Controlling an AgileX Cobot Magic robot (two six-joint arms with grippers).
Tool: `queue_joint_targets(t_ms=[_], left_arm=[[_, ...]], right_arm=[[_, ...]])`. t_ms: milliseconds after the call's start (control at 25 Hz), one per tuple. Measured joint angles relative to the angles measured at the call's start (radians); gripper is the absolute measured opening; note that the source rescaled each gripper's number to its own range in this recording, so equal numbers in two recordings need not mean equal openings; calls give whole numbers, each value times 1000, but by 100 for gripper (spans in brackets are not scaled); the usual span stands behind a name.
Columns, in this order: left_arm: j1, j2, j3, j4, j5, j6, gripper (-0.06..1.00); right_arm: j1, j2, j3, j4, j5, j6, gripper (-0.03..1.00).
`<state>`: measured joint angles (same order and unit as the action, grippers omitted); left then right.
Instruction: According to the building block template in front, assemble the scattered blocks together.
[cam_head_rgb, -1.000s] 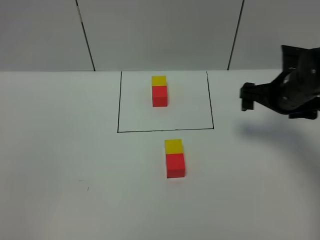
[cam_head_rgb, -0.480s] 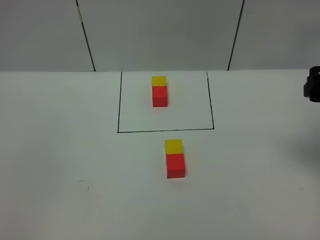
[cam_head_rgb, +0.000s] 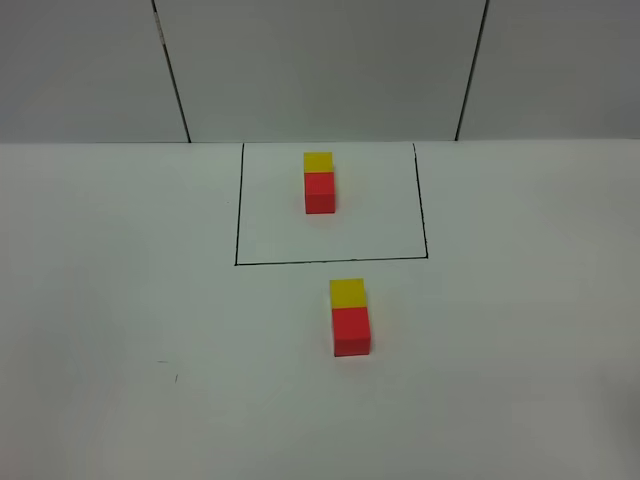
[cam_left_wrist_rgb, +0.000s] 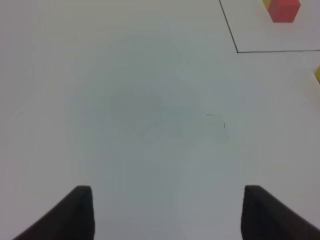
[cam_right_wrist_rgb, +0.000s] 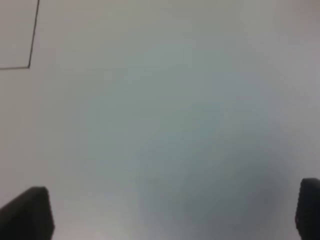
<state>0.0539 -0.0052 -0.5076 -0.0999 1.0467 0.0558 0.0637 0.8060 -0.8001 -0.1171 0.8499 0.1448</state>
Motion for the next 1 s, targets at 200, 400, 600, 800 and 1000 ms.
queue_joint_targets(t_ms=[200, 400, 600, 800, 1000], left_arm=[[0, 0, 0, 0, 0, 0, 40], [0, 0, 0, 0, 0, 0, 40], [0, 0, 0, 0, 0, 0, 40], [0, 0, 0, 0, 0, 0, 40], [0, 0, 0, 0, 0, 0, 40]], right_arm=[[0, -256, 125, -14, 53, 0, 100], [0, -464, 183, 5, 125, 0, 100], [0, -607, 189, 29, 188, 0, 100], [0, -715, 193, 30, 199, 0, 100], [0, -794, 270, 30, 188, -9, 100]])
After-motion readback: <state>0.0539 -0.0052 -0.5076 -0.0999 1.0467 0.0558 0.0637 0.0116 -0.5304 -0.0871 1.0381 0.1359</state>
